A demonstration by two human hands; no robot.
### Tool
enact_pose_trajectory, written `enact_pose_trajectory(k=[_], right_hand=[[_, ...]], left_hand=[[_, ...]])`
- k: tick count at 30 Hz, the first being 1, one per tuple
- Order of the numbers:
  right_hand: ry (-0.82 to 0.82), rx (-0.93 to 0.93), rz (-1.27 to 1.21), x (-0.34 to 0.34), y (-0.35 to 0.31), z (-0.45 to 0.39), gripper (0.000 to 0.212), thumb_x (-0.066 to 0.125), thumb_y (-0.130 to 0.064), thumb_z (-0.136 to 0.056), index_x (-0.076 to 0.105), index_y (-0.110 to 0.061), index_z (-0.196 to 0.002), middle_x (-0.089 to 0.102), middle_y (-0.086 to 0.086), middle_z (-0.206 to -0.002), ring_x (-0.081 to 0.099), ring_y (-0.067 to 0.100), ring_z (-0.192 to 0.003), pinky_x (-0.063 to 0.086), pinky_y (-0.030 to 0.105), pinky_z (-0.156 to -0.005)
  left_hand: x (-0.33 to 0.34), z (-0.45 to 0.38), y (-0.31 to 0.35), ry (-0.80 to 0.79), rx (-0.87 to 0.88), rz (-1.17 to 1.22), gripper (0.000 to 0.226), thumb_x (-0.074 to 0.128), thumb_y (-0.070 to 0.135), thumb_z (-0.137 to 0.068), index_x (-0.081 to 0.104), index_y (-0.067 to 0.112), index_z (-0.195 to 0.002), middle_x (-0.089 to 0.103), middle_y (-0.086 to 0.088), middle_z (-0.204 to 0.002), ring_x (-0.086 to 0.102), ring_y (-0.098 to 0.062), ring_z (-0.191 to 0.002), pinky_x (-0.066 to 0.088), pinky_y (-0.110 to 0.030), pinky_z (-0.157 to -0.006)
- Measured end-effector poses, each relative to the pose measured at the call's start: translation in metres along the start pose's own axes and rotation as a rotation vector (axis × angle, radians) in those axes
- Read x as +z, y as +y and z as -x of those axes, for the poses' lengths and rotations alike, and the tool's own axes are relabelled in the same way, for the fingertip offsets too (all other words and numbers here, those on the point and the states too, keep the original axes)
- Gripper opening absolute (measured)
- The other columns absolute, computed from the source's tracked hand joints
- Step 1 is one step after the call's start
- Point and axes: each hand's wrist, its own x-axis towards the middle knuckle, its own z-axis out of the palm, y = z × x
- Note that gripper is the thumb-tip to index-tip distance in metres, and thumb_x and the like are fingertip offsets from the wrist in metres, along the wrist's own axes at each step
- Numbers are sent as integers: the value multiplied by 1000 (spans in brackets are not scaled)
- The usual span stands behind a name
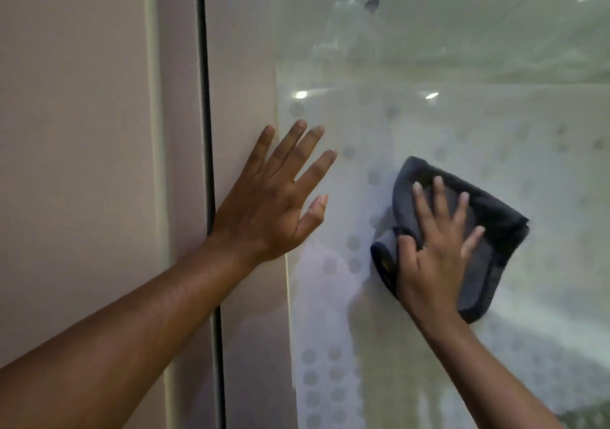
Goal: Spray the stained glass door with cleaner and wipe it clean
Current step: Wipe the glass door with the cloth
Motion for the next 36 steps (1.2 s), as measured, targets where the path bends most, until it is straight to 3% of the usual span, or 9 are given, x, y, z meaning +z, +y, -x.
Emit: enact_pose_trajectory(k=[3,5,10,17,29,36], right_hand=[[-167,-523,133,1,-14,-19,73,44,-35,-94,22,-37,-164,8,-8,-175,-1,32,-163,-4,71,-124],[-212,-688,185,-5,-13,-48,70,45,-39,-98,19,-38,-164,6,-8,-175,-1,32,-163,2,74,-122],[-158,-451,91,-1,-69,-131,67,31,-45,-97,25,-39,-163,12,-8,-175,-2,29,-163,-4,71,-123],[-157,-561,73,23,-122,-143,63,33,-44,-100,26,-39,-163,13,-9,-175,-2,29,-163,-6,72,-123],[-294,-514,18,13,-52,96,76,56,-39,-91,31,-31,-163,17,-4,-174,2,34,-162,-7,67,-124],[-457,-517,83,12,16,235,82,55,-41,-94,15,-37,-165,2,-14,-176,-2,30,-163,-10,61,-124]], left_hand=[[-2,0,-1,19,-59,-4,68,33,50,-107,32,19,-167,20,-14,-178,13,-33,-166,7,-59,-134],[-5,0,0,42,-117,-30,70,26,53,-108,25,18,-169,16,-15,-179,11,-34,-167,5,-60,-133],[-3,8,-2,87,-299,-74,73,30,51,-109,17,15,-170,13,-15,-179,10,-32,-167,7,-60,-133],[-1,12,5,102,-409,-18,80,5,60,-109,10,10,-171,7,-13,-180,3,-27,-168,1,-51,-136],[-3,16,4,137,-328,-36,92,2,65,-104,20,0,-167,21,-22,-176,18,-38,-165,11,-61,-133],[-4,18,9,90,-281,-71,91,2,66,-104,21,5,-168,22,-20,-176,19,-35,-165,9,-58,-133]])
